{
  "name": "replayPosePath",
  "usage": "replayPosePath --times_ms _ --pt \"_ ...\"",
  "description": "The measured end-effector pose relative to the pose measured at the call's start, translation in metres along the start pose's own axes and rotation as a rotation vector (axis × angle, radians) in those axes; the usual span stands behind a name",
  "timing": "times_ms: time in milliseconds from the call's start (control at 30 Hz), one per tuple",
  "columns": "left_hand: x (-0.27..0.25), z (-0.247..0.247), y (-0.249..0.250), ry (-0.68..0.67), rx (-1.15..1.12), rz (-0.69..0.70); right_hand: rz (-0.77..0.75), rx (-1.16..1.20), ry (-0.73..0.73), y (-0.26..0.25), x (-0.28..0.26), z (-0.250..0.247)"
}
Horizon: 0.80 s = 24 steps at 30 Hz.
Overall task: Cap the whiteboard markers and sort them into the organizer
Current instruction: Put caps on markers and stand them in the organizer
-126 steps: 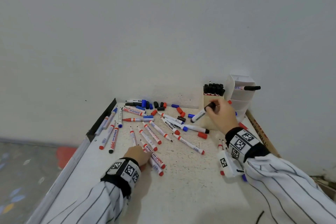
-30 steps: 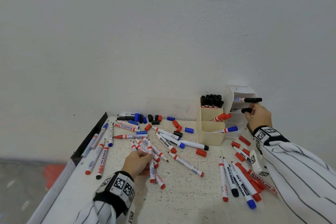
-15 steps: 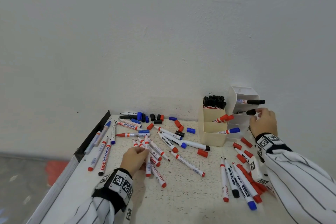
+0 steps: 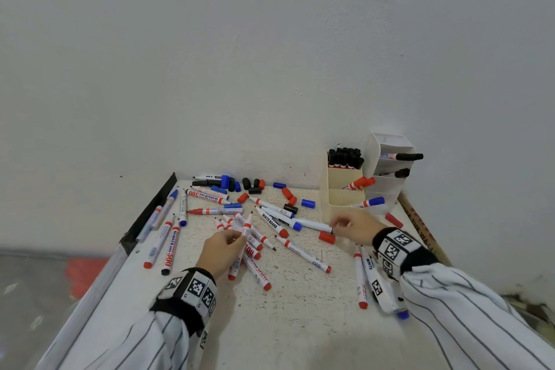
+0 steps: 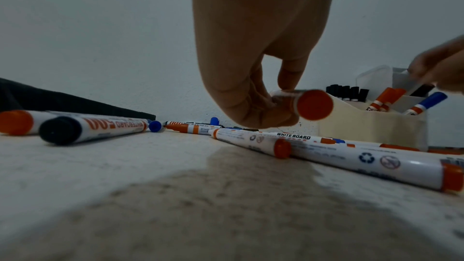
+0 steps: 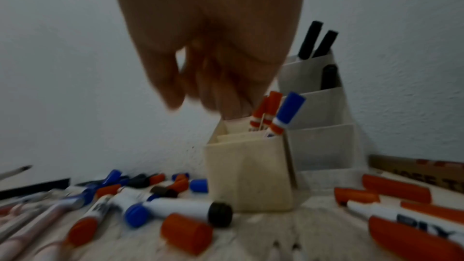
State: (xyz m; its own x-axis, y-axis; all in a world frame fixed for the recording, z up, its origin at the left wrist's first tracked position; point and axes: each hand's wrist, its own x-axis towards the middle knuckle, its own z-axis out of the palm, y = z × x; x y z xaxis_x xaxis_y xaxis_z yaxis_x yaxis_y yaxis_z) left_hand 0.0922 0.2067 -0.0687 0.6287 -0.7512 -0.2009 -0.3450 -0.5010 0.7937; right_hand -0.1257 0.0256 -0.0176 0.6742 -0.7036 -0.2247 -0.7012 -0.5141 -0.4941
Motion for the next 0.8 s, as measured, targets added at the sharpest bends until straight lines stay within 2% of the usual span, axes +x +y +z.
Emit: replayPosePath --times_ms 33,100,267,367,467,567,700,800 --pt "-0.001 0.001 0.0 -0.007 0.003 0.01 0.076 -0.065 -0.12 0.0 0.002 0.008" --pt "-0.001 0.004 0.0 -0.017 -0.002 0.015 0.189 -0.148 -0.197 -0.002 0.003 0.021" --pt "-0.003 0.013 0.005 -0.091 -0.002 0.069 0.181 -0.07 -0.133 -0.011 -0.007 0.041" --pt "-0.006 0.013 0.006 -0.105 -0.004 0.088 0.167 -0.031 -0.019 -0.006 -0.012 0.034" --pt "-0.007 0.012 0.006 -0.103 -0.031 0.097 0.335 -0.125 0.072 0.011 -0.02 0.014" --pt "-0.009 0.012 0.007 -0.097 -0.051 0.127 0.504 -0.257 0.043 0.031 -0.044 -0.007" --pt "-0.01 0.013 0.006 -0.109 -0.071 0.139 0.674 -0.331 -0.082 0.058 -0.065 -0.01" --pt "-0.009 0.014 0.005 -0.121 -0.094 0.128 0.652 -0.301 -0.127 0.065 -0.069 -0.002"
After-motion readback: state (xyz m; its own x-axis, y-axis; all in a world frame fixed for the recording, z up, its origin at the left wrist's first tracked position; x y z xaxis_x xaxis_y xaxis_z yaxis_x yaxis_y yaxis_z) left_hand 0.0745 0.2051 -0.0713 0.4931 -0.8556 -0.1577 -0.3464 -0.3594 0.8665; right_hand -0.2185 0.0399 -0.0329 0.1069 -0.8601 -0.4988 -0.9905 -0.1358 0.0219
